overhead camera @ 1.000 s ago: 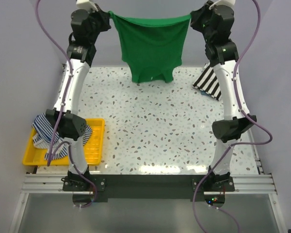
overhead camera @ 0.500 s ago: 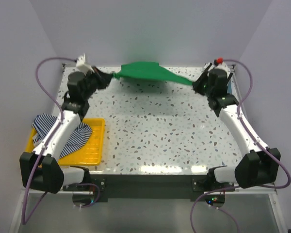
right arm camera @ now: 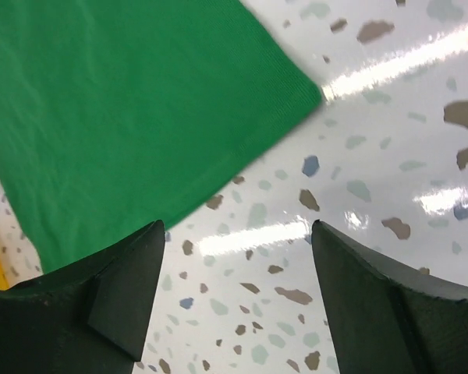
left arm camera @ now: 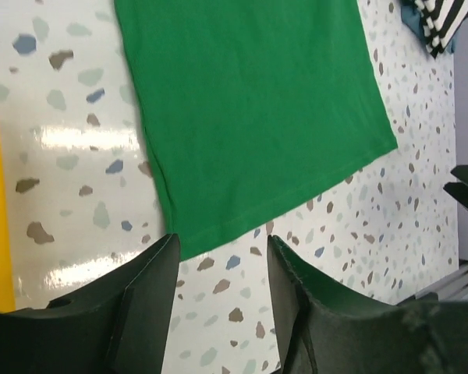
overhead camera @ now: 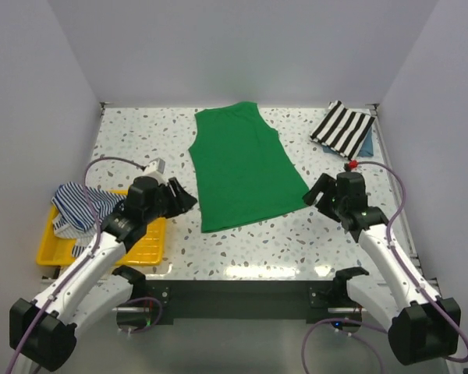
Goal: Fold and stack the tank tops
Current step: Flatten the tank top out, then fold the tank top
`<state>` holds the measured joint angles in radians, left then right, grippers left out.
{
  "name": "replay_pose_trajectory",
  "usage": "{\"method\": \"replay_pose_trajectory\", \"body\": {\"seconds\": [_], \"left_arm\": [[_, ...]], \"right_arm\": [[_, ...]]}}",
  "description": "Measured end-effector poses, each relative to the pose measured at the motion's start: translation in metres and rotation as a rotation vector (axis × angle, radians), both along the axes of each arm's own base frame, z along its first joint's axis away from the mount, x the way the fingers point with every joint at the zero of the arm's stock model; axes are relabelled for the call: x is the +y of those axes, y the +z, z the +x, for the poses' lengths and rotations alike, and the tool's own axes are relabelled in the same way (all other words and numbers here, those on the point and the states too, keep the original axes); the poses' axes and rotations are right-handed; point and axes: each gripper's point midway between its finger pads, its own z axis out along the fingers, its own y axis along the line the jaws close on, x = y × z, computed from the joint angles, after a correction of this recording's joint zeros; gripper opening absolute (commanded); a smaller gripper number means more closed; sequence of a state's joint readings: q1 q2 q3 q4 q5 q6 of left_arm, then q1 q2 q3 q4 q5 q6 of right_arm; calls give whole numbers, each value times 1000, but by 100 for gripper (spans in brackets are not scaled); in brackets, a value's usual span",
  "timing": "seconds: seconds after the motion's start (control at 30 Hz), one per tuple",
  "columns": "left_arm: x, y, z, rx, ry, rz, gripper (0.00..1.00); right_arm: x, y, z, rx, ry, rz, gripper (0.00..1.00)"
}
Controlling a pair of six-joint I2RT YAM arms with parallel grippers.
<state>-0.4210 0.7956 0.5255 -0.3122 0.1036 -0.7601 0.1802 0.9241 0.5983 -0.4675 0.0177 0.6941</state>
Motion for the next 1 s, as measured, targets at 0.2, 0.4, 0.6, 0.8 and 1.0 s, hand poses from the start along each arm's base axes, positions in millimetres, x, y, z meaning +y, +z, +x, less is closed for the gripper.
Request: {"method": "replay_pose_trajectory", "body": {"seconds": [0.2, 0.4, 0.6, 0.8, 1.0], "left_arm": [[-1, 19, 60, 32, 101, 109, 45], [25, 4, 146, 124, 277, 213, 39], [65, -20, 227, 177, 394, 224, 38], [50, -60, 256, 238, 323, 213, 37], [40, -82, 276, 264, 261, 221, 36]], "right_arm": [[22, 21, 22, -42, 79, -33, 63], [134, 27, 17, -44, 398, -128, 42], [196, 26, 10, -54, 530, -165, 35], [253, 13, 1, -45, 634, -208, 32], [303, -11, -13, -22, 725, -251, 28]]}}
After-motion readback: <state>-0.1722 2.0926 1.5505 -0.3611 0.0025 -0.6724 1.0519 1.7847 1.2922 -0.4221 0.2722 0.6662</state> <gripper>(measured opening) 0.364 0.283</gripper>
